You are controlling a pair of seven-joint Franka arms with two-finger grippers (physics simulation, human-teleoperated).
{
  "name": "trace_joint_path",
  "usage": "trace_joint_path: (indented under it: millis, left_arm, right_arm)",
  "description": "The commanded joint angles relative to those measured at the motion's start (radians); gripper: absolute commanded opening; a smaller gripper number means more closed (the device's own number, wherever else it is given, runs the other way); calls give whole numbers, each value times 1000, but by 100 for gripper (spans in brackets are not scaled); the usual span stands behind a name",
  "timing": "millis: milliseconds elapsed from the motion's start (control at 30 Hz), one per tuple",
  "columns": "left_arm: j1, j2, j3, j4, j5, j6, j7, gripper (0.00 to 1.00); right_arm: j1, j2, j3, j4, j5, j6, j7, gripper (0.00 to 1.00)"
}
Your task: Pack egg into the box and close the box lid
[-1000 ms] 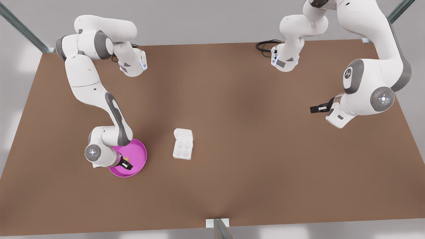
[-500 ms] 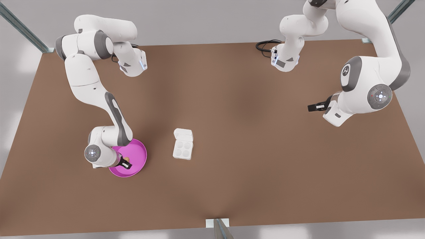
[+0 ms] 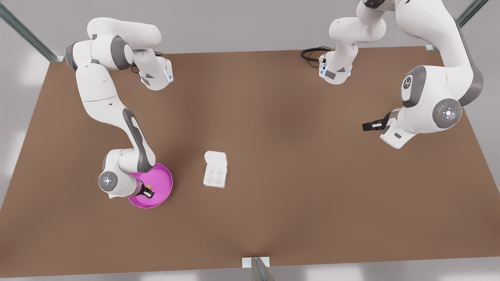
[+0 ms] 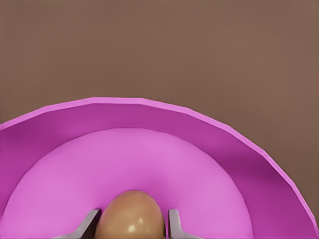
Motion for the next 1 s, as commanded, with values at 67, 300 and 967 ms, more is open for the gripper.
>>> trace_joint_path:
  millis: [67,300,967]
  left_arm:
    - [-1,-1,-5,-1,1,-8,-30,100]
    - [0,2,-2,-1,29,-8,-30,100]
    - [-1,0,-8,-1,27,-10,-30,100]
  right_arm:
    - [0,-1,1,4,3,-17,-21,60]
    - [-2,2,1,4,1,-17,-22,57]
    - [-3,16,4,35,7,-55,-22,52]
